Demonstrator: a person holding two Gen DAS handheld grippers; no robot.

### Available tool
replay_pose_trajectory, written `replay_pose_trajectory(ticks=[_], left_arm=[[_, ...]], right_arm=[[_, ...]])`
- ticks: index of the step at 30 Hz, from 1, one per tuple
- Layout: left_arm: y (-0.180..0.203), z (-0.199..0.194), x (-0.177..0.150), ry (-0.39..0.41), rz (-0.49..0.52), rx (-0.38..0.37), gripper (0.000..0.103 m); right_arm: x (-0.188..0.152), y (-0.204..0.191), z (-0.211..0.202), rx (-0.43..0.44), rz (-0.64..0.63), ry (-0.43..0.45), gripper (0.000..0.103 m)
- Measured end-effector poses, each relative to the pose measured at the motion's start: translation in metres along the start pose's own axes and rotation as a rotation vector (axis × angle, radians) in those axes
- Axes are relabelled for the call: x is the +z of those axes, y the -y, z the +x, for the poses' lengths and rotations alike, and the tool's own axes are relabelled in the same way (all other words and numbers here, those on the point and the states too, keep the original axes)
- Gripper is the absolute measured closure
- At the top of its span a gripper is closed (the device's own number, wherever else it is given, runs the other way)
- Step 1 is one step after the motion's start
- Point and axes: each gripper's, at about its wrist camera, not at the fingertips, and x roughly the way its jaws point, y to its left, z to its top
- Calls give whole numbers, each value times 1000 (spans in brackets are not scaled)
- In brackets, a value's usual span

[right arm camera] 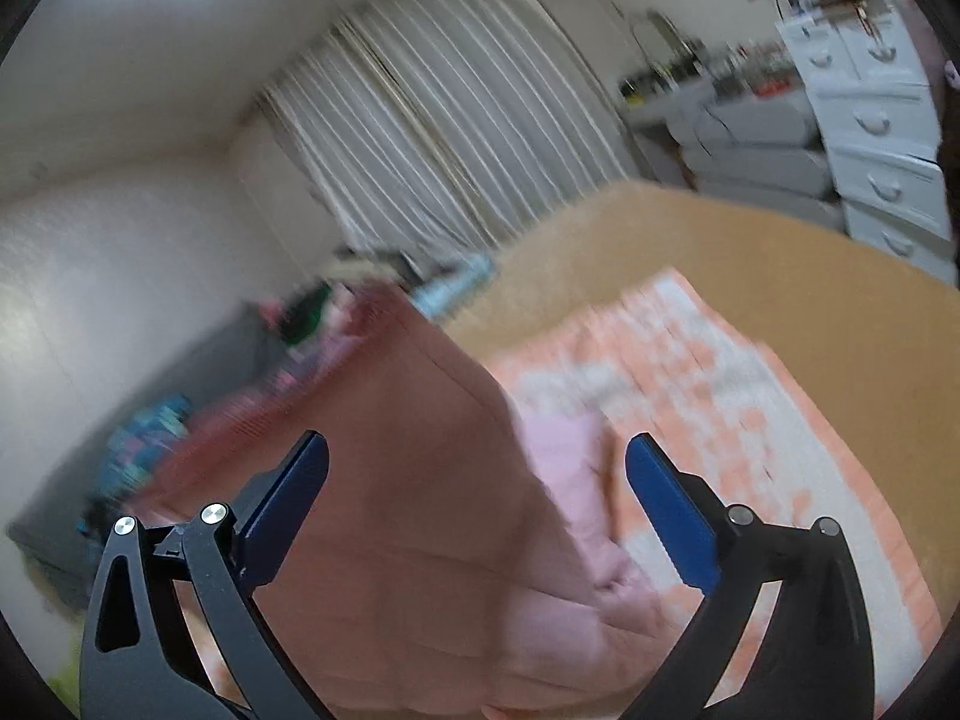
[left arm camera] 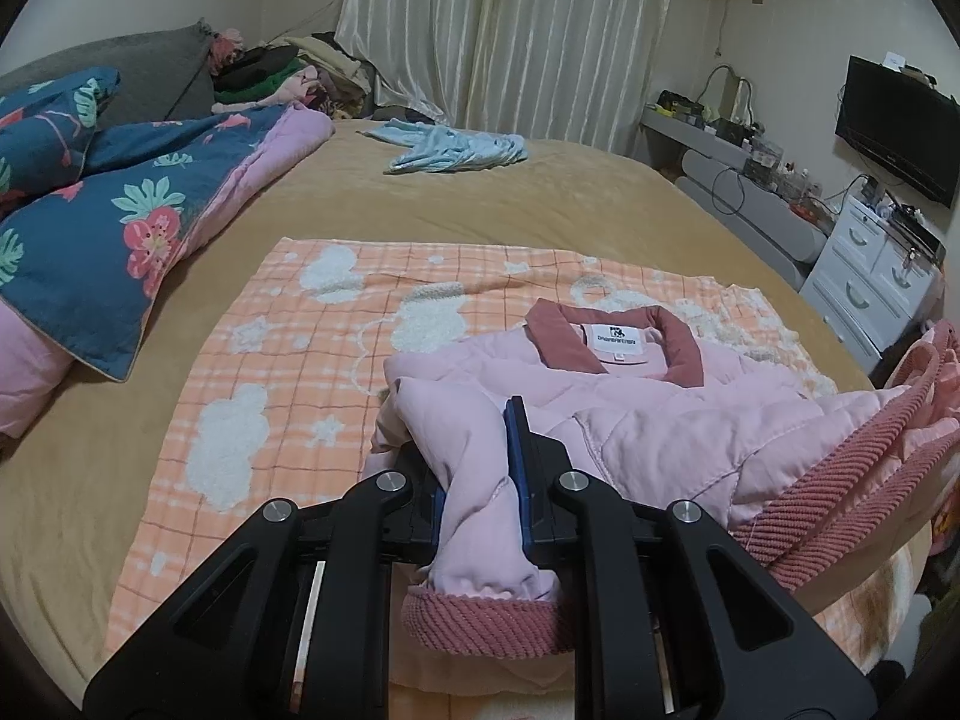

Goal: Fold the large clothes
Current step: 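Lay the hem over the folded sleeves and open both tools, then grasp the folded jacket's edge again with both tools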

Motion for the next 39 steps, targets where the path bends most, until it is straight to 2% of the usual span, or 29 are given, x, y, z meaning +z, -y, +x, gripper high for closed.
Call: replay_pose_trajectory(ticks=[3, 8, 10, 12, 14, 16, 17, 19, 22, 24, 27, 29, 32, 33, 34, 35, 36, 37, 38, 39], left_arm=[[1, 2, 0, -4, -1, 0, 93], [-2, 9, 3, -10, -19, -9, 90], [-2, 12, 6, -12, -32, -16, 86], [-5, 12, 9, -11, -52, -35, 75], [-5, 9, 15, 1, -74, -61, 50], [-2, 7, 24, 12, -75, -82, 35], [4, 4, 29, 39, -54, -51, 27], [10, -7, 35, 114, 8, 44, 16], [4, -15, 34, 155, 25, 64, 10], [-9, -7, 23, 126, 16, 97, 10], [-35, 19, -9, 41, -26, 157, 10], [-52, 33, -35, -17, -84, 119, 10], [-72, 48, -72, -66, -189, -7, 10], [-73, 55, -84, -82, -208, -41, 10], [-72, 58, -90, -93, -211, -45, 10], [-70, 62, -97, -99, -212, -46, 10], [-68, 65, -102, -100, -213, -65, 10], [-63, 66, -103, -94, -212, -95, 30], [-57, 67, -102, -83, -198, -121, 68], [-51, 67, -99, -80, -173, -122, 81]], right_arm=[[-20, 7, 43, -75, -15, -99, 4], [-44, -1, 88, -119, -65, -191, 4], [-49, -5, 96, -126, -96, -215, 4], [-54, -9, 103, -131, -115, -232, 4], [-57, -9, 106, -139, -121, -237, 4], [-59, -7, 107, -159, -119, -237, 4], [-60, -5, 108, -164, -117, -238, 4], [-61, -3, 110, -190, -127, -240, 4], [-62, -1, 109, -230, -172, -242, 4], [-63, 3, 111, -264, -200, -247, 4], [-65, 8, 113, -276, -202, -253, 4], [-67, 11, 116, -270, -203, -260, 4], [-71, 10, 119, -265, -231, -261, 5], [-74, 9, 121, -272, -248, -263, 8], [-78, 6, 121, -287, -271, -260, 15], [-82, 0, 122, -303, -313, -251, 36], [-86, -6, 123, -312, -351, -245, 52], [-90, -13, 123, -347, -389, -229, 57], [-91, -19, 124, -366, -414, -222, 71], [-90, -25, 124, -392, -434, -202, 77]])
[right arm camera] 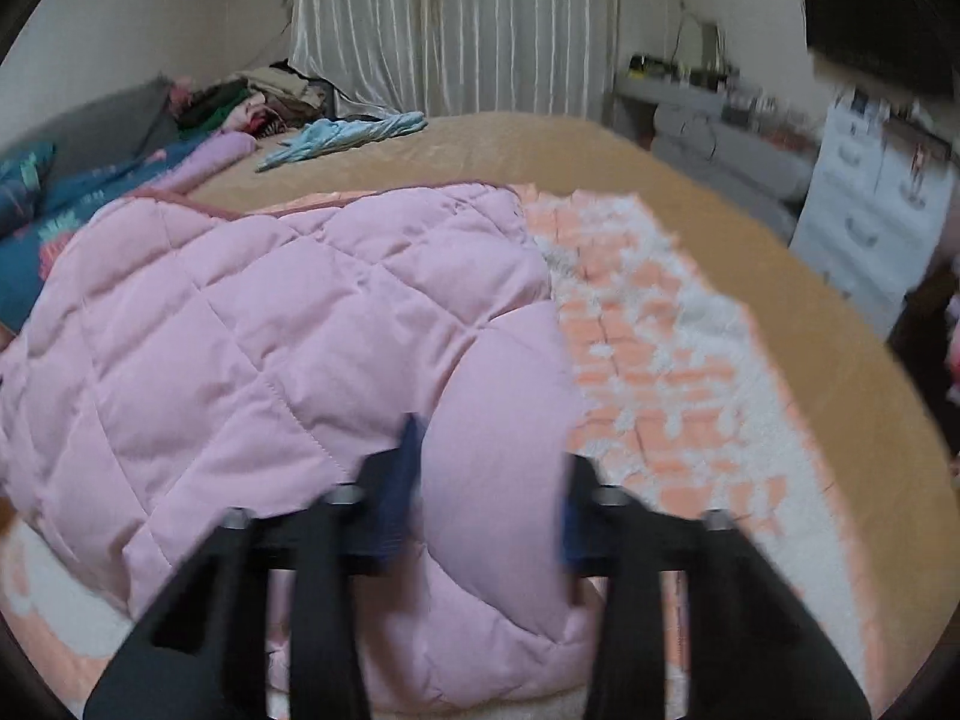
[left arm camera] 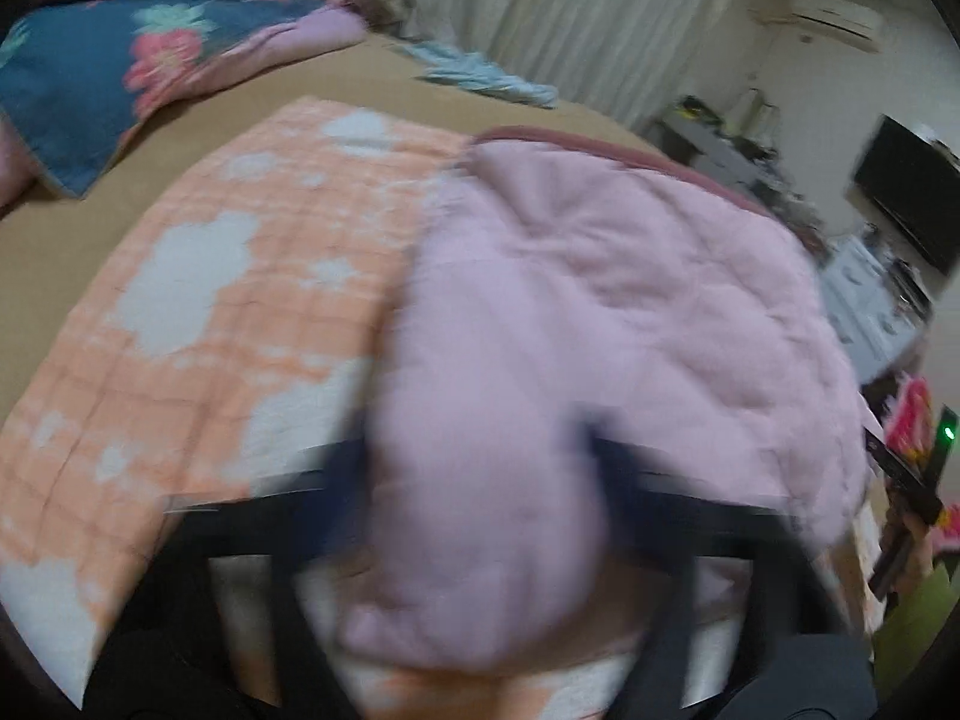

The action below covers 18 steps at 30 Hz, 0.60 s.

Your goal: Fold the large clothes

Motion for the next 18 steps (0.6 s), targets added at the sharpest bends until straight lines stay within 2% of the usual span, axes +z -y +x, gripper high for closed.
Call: replay_pose_trajectory(ticks=[2, 3, 6, 9, 12, 18], left_arm=[[25, 1, 12, 15, 109, 88, 92], [34, -2, 20, 39, 127, 108, 92], [44, -6, 48, 94, 124, 136, 93], [52, -2, 72, 108, 149, 165, 93], [51, 17, 84, 84, 147, 200, 93], [30, 58, 81, 8, 111, 247, 93]], right_arm=[[9, -1, -5, -32, 18, 32, 81], [15, 1, -6, -39, 32, 45, 83], [36, 4, -6, -69, 63, 72, 84], [54, 6, 3, -83, 79, 86, 84], [64, 8, 21, -98, 91, 61, 84], [62, -3, 65, -146, 37, -43, 84]])
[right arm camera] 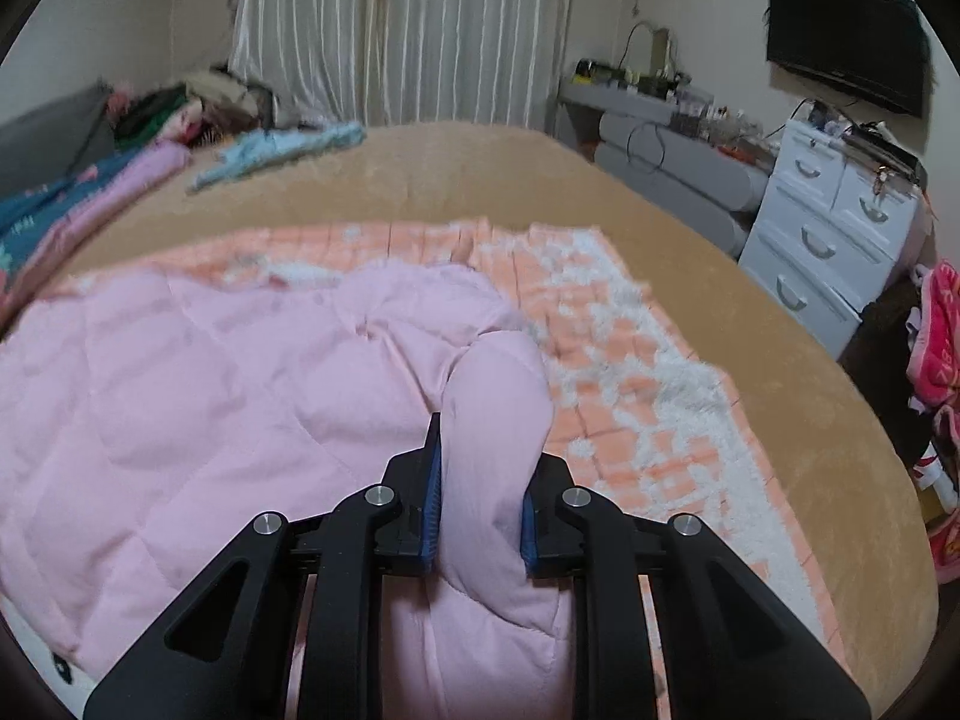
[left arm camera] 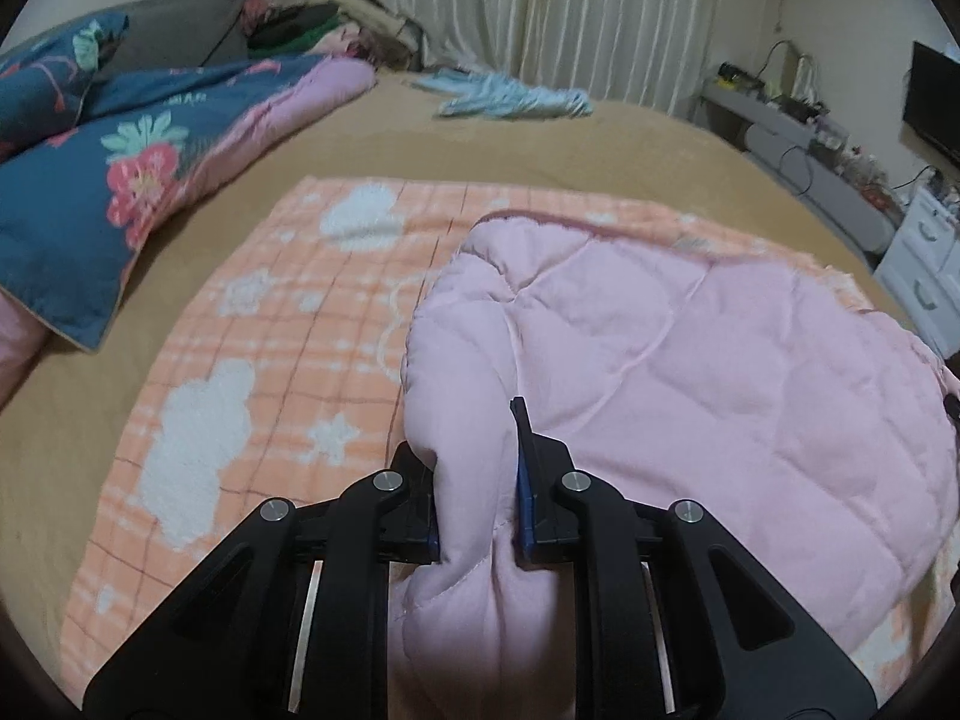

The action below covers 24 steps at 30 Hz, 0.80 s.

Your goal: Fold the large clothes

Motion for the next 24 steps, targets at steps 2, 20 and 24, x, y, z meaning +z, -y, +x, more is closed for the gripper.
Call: replay_pose_trajectory(ticks=[2, 20, 24], left_arm=[[-2, 10, -1, -12, 1, 4, 92], [-11, -11, -3, -45, 2, 58, 48], [-13, -33, -7, -30, -6, 58, 37]], right_arm=[[-4, -3, 14, -12, -13, -40, 84], [-26, 33, -24, 88, 258, -60, 9], [-39, 38, -54, 142, 281, -28, 6]])
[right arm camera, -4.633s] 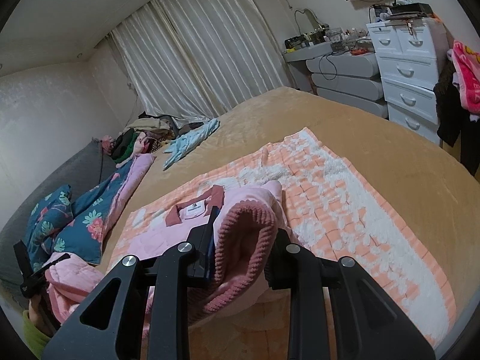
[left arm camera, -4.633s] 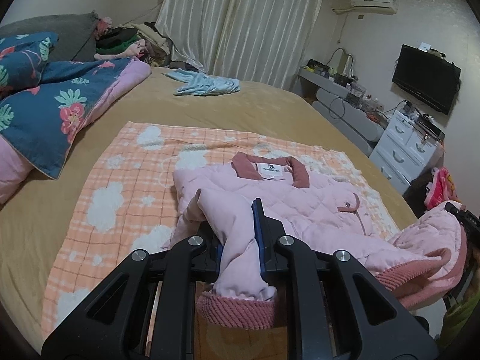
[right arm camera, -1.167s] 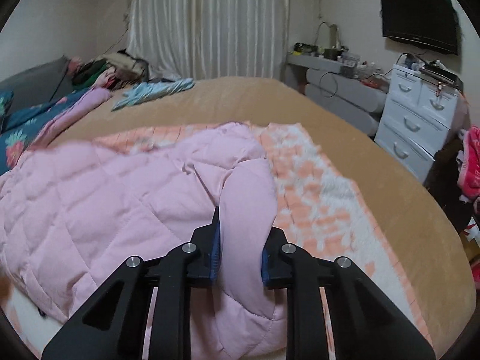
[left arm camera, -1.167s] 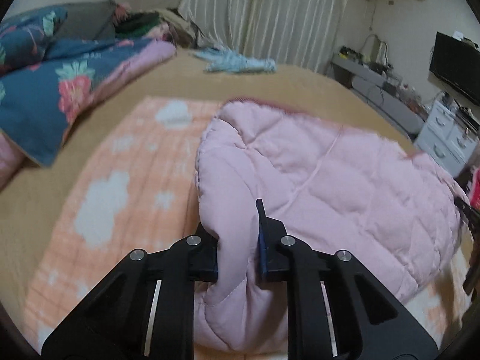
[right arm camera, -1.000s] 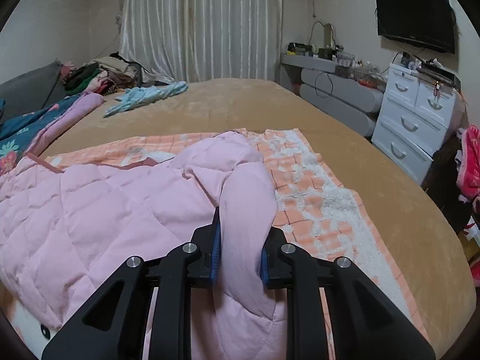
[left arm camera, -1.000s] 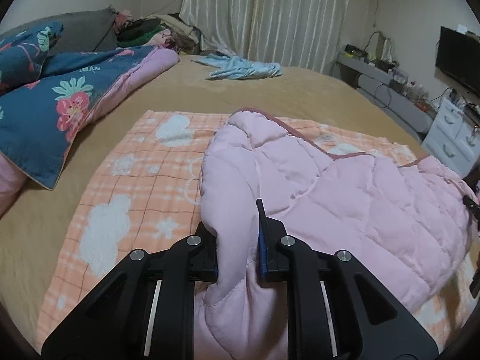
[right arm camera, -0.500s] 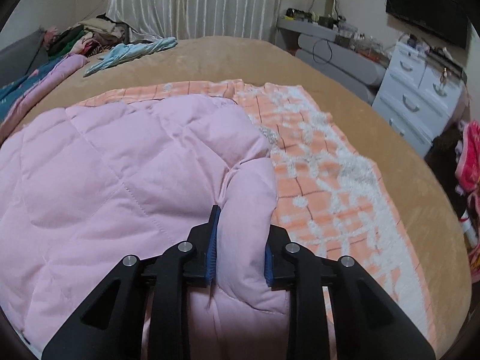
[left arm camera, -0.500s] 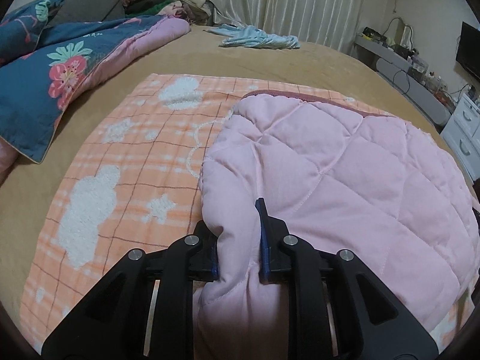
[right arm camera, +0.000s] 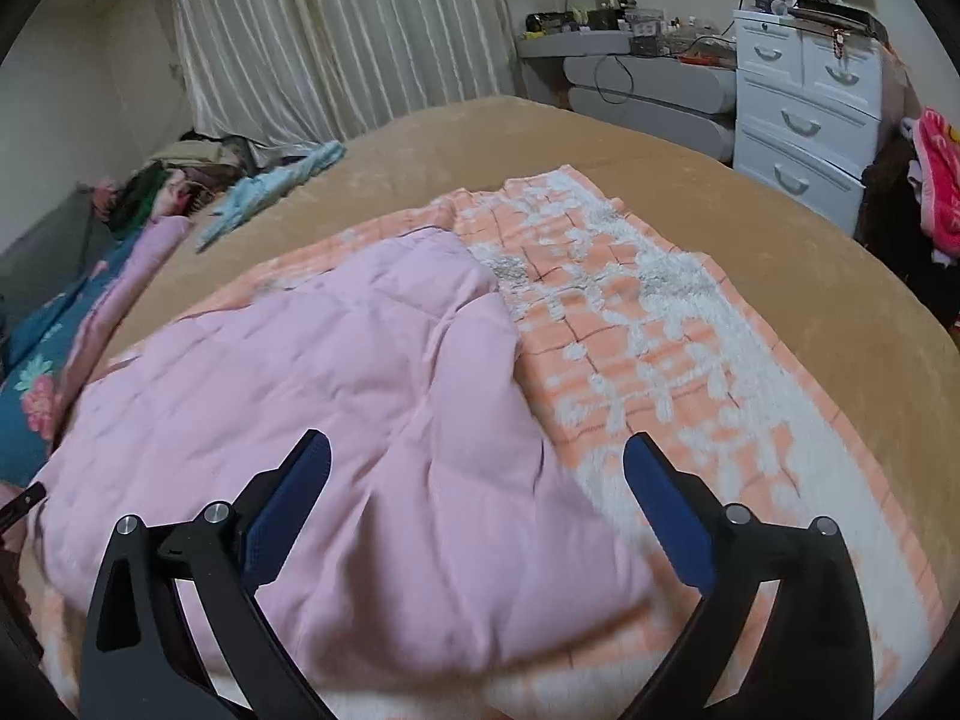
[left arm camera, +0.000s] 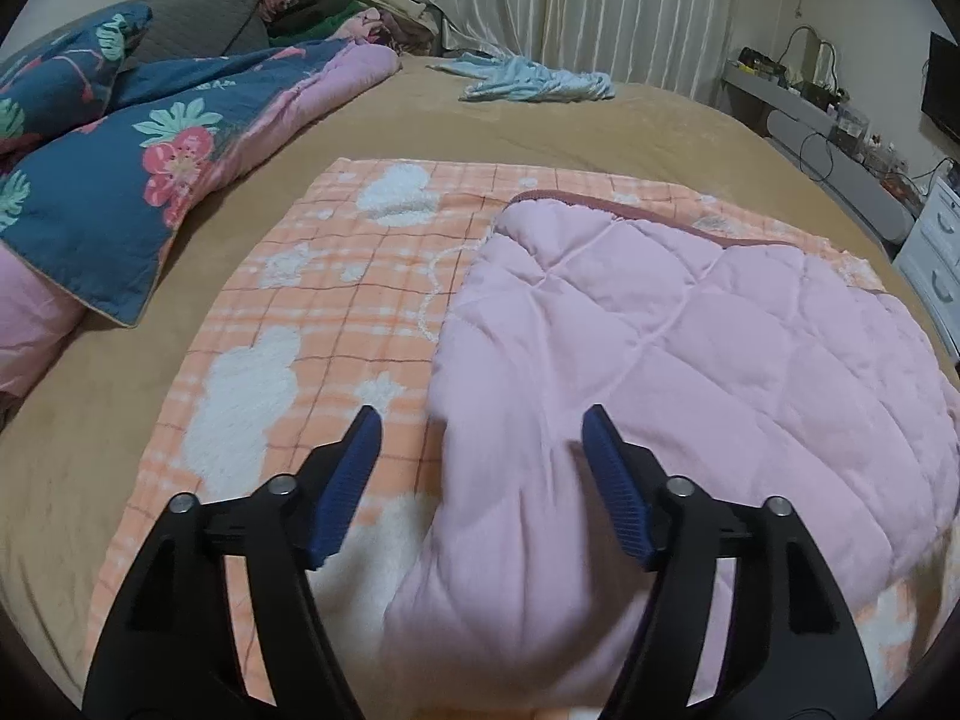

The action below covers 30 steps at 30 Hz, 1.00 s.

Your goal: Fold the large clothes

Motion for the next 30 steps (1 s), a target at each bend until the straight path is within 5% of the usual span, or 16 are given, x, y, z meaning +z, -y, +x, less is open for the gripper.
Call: replay_pose_trajectory(ticks=[10, 19, 30], left_arm=[[-10, -38, -28, -16, -75, -24, 12], [-12, -46, -73, -50, -206, -64, 10], [-15, -8, -94, -140, -529, -298, 10]], right_arm=[[-36, 7, -41, 96, 86, -4, 4], [-61, 8, -46, 111, 142, -21, 4], [-71, 11, -14, 158, 260, -89, 4]])
